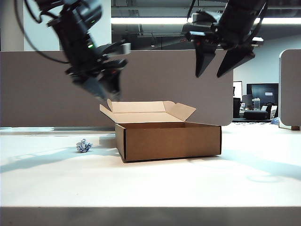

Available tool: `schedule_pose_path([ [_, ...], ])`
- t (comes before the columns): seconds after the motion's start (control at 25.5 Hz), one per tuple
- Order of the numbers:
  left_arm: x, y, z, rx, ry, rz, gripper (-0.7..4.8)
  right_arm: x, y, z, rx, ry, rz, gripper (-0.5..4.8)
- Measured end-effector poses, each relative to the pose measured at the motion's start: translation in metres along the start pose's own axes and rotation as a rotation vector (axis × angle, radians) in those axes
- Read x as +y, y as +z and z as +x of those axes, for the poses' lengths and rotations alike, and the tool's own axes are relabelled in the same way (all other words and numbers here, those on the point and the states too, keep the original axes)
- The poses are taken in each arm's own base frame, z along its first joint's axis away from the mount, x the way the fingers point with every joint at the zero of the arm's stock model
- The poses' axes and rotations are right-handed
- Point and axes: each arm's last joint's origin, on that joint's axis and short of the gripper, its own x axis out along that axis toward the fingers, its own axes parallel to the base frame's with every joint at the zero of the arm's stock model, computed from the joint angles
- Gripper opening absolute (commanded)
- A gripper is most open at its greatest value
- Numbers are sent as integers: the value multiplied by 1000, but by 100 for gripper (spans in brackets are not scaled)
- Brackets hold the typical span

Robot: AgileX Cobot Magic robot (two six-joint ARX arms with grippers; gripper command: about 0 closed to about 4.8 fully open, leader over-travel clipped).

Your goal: Pick up all the paper balls on the table and put them in the paper box.

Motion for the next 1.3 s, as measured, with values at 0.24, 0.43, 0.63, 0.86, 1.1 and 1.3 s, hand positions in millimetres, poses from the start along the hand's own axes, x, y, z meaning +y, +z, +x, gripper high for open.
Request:
schedule_pose_path([
  [0.24,16,-16,24,76,12,-40,247,-1,2,-14,-11,-11,0,305],
  [0.43,16,-35,54,186,5,-51,247,-3,-1,-16,20,-43,-16,305],
  [0.63,17,-46,58,294,58,-52,246,-3,-2,-16,26,-43,-18,305],
  [0.86,18,-47,58,318,115,-44,245,-3,-2,-16,26,-56,-22,305],
  [1.1,21,-47,52,348,203,-28,241,-3,-2,-16,27,-58,-22,305],
  [1.3,20,-48,50,379,199,-27,236,-3,-2,-16,26,-58,-22,305],
])
